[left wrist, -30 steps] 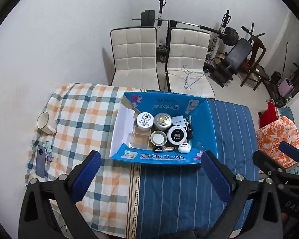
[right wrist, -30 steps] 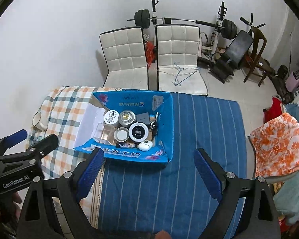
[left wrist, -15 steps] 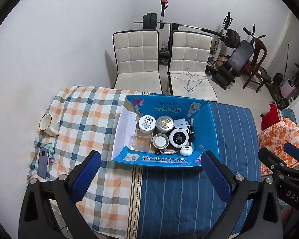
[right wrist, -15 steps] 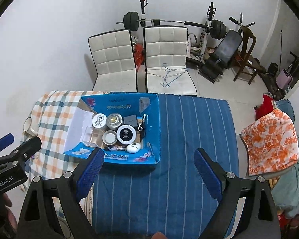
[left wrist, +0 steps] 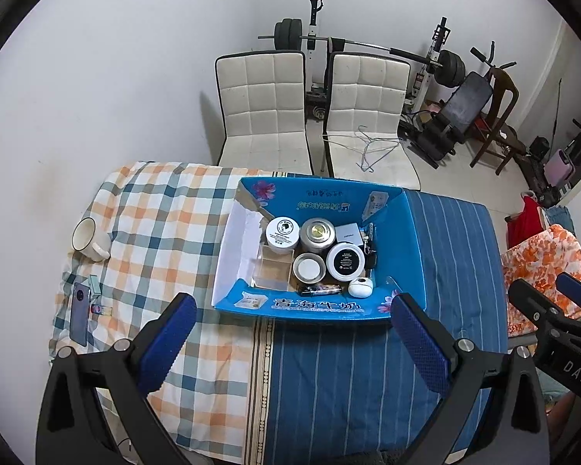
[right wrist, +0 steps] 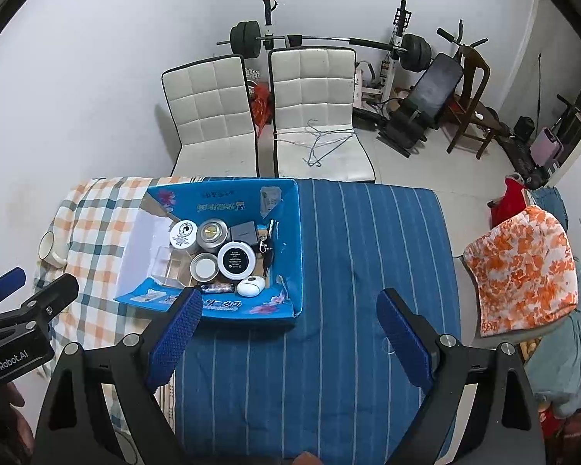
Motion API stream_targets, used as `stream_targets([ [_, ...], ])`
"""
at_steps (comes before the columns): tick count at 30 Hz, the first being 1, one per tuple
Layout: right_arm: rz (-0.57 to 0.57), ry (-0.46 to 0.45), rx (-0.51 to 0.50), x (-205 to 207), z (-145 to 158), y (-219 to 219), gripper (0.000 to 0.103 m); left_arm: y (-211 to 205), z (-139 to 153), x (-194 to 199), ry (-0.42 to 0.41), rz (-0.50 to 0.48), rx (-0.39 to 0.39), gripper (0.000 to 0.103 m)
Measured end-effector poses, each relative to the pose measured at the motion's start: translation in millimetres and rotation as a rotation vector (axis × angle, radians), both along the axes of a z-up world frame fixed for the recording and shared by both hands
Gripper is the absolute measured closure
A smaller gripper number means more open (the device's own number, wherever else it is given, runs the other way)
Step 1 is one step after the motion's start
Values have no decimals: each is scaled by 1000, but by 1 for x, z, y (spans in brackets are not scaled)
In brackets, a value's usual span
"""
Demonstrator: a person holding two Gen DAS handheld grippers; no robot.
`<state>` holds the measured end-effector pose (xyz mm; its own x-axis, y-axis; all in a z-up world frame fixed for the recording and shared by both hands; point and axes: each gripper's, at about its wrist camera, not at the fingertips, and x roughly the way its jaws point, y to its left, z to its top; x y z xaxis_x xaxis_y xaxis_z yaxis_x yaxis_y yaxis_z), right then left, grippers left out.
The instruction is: Organize rigid objects
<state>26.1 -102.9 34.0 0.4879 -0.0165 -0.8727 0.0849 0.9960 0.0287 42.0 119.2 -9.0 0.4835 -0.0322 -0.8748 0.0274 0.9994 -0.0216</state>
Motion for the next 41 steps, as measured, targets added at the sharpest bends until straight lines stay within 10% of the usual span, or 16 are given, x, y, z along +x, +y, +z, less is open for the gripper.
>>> stream_targets([
  [41, -12, -9, -13, 4, 1, 6, 9, 5, -4, -4, -11, 11, 2, 0],
])
